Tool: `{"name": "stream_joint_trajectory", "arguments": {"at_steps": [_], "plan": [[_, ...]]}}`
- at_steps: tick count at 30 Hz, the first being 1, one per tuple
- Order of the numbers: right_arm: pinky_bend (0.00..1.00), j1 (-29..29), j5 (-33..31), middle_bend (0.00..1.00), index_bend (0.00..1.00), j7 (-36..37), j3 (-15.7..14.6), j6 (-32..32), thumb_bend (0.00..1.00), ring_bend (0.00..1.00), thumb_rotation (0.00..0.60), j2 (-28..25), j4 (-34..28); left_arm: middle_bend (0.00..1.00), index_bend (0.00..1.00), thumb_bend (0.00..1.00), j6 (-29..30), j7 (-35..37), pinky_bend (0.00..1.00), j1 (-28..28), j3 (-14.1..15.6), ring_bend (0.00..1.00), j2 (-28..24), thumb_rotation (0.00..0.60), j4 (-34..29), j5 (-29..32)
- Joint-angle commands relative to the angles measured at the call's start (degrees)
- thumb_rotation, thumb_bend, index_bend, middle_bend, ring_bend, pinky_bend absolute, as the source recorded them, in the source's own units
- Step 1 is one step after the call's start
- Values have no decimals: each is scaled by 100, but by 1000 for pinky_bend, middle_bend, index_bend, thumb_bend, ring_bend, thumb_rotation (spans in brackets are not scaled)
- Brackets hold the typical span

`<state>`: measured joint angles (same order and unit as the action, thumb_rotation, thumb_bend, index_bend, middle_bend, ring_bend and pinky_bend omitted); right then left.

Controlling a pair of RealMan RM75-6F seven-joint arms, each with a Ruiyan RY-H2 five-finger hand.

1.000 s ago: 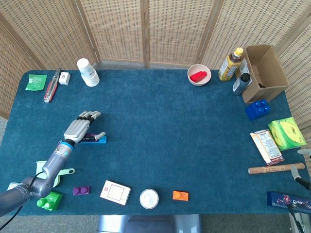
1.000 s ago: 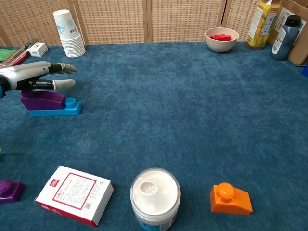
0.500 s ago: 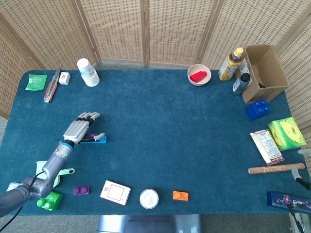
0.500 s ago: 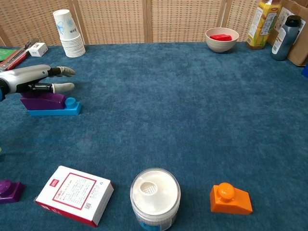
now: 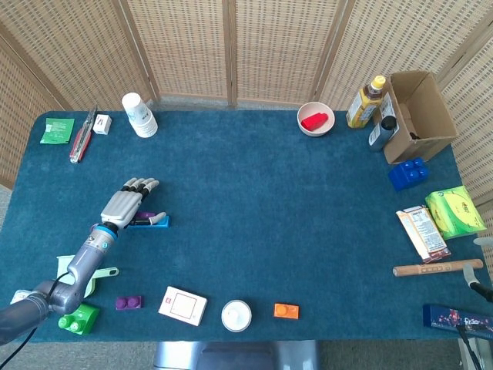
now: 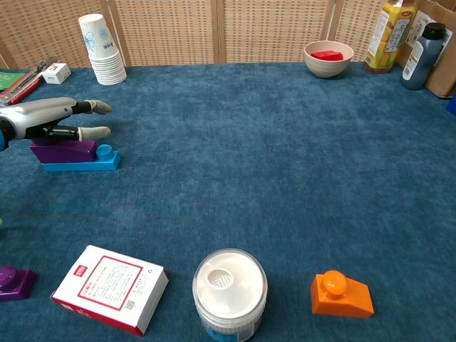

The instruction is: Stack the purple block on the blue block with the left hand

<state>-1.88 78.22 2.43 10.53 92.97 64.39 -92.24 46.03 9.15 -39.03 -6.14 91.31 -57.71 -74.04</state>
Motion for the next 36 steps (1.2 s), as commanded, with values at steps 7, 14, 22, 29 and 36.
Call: {"name": "stream_joint_trajectory", "arguments": {"at_steps": [7, 14, 22, 29, 36], "plan": [[65, -15, 1, 176, 369, 14, 8, 21, 288, 0, 600, -7, -3, 0, 47, 248, -13, -48, 0, 2, 17, 0, 33, 117, 70, -25], [65, -25, 27, 176, 369, 21, 10, 50, 288, 0, 600, -13, -18, 0, 49, 249, 105, 8, 0, -20, -93, 0, -99, 121, -90, -51], [66, -21, 66, 176, 369, 26, 16, 66, 288, 0, 600, -35, -44, 0, 48, 248, 389, -24, 0, 14, -187, 0, -499, 118, -671, -150], [65, 93, 102, 176, 369, -123, 73, -12, 287, 0, 600, -93, -103, 0, 51, 249, 779, -419, 0, 273, -202, 0, -1225, 117, -1665, -66], [65, 268, 101, 176, 363, -385, 115, -188, 288, 0, 600, -102, -165, 3, 64, 249, 1223, -846, 0, 726, -128, 0, -2055, 119, -2781, 191]]}}
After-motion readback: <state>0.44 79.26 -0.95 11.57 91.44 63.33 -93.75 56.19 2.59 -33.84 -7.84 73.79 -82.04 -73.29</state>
